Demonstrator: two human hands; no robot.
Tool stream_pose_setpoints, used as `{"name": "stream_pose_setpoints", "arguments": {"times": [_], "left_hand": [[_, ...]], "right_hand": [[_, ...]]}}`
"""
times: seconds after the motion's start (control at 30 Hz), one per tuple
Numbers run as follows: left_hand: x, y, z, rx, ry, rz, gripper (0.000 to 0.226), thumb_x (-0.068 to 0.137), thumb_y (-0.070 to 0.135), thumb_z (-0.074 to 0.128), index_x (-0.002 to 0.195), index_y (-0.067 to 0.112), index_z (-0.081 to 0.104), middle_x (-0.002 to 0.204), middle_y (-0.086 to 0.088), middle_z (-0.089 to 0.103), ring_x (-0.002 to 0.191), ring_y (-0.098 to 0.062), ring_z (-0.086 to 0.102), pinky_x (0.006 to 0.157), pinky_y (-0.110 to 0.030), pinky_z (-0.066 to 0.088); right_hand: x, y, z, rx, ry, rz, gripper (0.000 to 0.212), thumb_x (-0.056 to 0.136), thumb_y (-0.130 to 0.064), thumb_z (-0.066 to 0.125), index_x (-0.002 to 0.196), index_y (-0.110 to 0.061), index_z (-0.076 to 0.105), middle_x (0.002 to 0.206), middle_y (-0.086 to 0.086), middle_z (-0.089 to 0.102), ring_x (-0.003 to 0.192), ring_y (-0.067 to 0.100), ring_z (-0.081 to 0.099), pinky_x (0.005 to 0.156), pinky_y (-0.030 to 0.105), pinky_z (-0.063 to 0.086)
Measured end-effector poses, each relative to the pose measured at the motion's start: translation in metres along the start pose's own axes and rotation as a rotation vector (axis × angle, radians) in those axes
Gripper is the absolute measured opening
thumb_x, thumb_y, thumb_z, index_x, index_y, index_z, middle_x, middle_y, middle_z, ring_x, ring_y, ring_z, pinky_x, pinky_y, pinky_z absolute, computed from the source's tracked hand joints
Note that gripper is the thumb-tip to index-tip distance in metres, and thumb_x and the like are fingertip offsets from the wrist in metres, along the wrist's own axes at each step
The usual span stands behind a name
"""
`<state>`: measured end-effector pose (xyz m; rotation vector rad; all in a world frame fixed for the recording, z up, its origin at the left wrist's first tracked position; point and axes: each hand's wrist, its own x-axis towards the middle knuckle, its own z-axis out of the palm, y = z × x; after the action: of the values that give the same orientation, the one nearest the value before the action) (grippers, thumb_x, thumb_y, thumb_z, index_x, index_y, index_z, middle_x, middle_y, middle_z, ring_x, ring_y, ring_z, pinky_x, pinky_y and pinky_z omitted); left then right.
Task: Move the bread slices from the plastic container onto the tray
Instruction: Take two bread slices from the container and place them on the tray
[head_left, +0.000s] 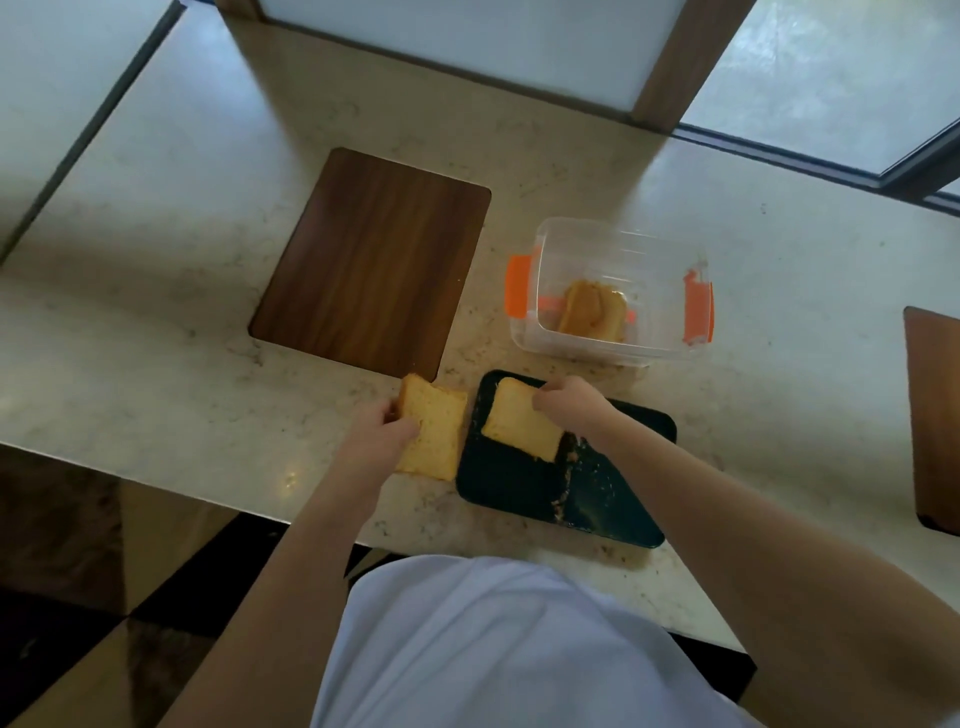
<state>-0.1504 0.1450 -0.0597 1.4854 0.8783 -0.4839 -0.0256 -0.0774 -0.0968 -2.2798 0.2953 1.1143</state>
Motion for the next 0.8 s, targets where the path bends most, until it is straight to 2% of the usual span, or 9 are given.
{"name": "stream_pose_setpoints", "arguments": {"times": [0.07, 0.13, 0.23, 0.33, 0.4, 0.53, 0.63, 0.8], "left_hand": [[0.004, 0.0, -0.001, -0.003, 0.0, 0.004, 0.023, 0.091, 0.009, 0.055, 0.11, 0.018, 0.064, 0.103, -0.013, 0.065, 0.094, -0.028, 0.065, 0.087, -0.048, 0.054], [0.007, 0.001, 0.001, -0.008, -0.002, -0.002, 0.024, 0.09, 0.009, 0.055, 0.11, 0.018, 0.064, 0.102, -0.012, 0.067, 0.095, -0.028, 0.066, 0.087, -0.048, 0.054], [0.011, 0.002, 0.006, 0.005, -0.022, -0.015, 0.036, 0.09, 0.014, 0.055, 0.126, 0.017, 0.06, 0.111, -0.012, 0.066, 0.105, -0.03, 0.064, 0.094, -0.054, 0.053], [0.014, 0.002, 0.009, 0.015, -0.032, -0.011, 0.032, 0.089, 0.016, 0.056, 0.12, 0.023, 0.061, 0.113, -0.011, 0.066, 0.105, -0.03, 0.064, 0.095, -0.056, 0.052], [0.015, 0.0, 0.01, 0.014, -0.03, -0.01, 0.03, 0.09, 0.015, 0.055, 0.118, 0.026, 0.059, 0.113, -0.01, 0.066, 0.104, -0.029, 0.064, 0.095, -0.056, 0.052], [0.017, -0.004, 0.009, 0.026, -0.028, -0.013, 0.025, 0.093, 0.013, 0.054, 0.115, 0.024, 0.059, 0.114, -0.011, 0.065, 0.105, -0.029, 0.063, 0.095, -0.056, 0.051], [0.016, -0.005, 0.006, 0.027, -0.032, -0.022, 0.031, 0.096, 0.012, 0.053, 0.126, 0.021, 0.056, 0.116, -0.008, 0.064, 0.106, -0.027, 0.063, 0.095, -0.054, 0.052], [0.016, -0.006, 0.001, 0.064, -0.03, -0.047, 0.033, 0.096, 0.014, 0.053, 0.128, 0.022, 0.053, 0.117, -0.007, 0.064, 0.107, -0.026, 0.063, 0.095, -0.053, 0.052]], "right_hand": [[0.001, -0.005, 0.005, -0.082, 0.019, -0.038, 0.042, 0.093, -0.027, 0.055, 0.126, -0.001, 0.062, 0.123, 0.019, 0.067, 0.101, 0.031, 0.064, 0.093, 0.048, 0.053], [-0.001, -0.007, 0.008, -0.169, 0.025, -0.058, 0.048, 0.09, -0.027, 0.057, 0.131, -0.003, 0.058, 0.12, 0.018, 0.066, 0.097, 0.028, 0.063, 0.089, 0.046, 0.056], [-0.005, -0.002, 0.01, -0.263, 0.079, -0.106, 0.063, 0.088, -0.026, 0.06, 0.147, -0.01, 0.043, 0.142, 0.015, 0.05, 0.128, 0.034, 0.048, 0.102, 0.048, 0.049], [-0.014, 0.012, 0.012, -0.277, 0.16, -0.161, 0.066, 0.088, -0.024, 0.062, 0.148, -0.012, 0.04, 0.148, 0.015, 0.04, 0.139, 0.037, 0.033, 0.112, 0.047, 0.038], [-0.024, 0.025, 0.018, -0.289, 0.207, -0.203, 0.066, 0.087, -0.025, 0.066, 0.146, -0.01, 0.04, 0.146, 0.015, 0.041, 0.135, 0.035, 0.034, 0.109, 0.044, 0.037], [-0.038, 0.048, 0.033, -0.292, 0.272, -0.268, 0.076, 0.086, -0.039, 0.074, 0.146, -0.01, 0.038, 0.139, 0.01, 0.044, 0.129, 0.03, 0.042, 0.101, 0.04, 0.044], [-0.041, 0.056, 0.044, -0.303, 0.335, -0.303, 0.08, 0.083, -0.043, 0.077, 0.146, -0.015, 0.038, 0.139, 0.005, 0.043, 0.128, 0.025, 0.045, 0.096, 0.038, 0.05], [-0.037, 0.055, 0.05, -0.291, 0.377, -0.239, 0.09, 0.076, -0.048, 0.081, 0.146, -0.017, 0.034, 0.138, 0.006, 0.04, 0.123, 0.026, 0.047, 0.093, 0.042, 0.052]]}}
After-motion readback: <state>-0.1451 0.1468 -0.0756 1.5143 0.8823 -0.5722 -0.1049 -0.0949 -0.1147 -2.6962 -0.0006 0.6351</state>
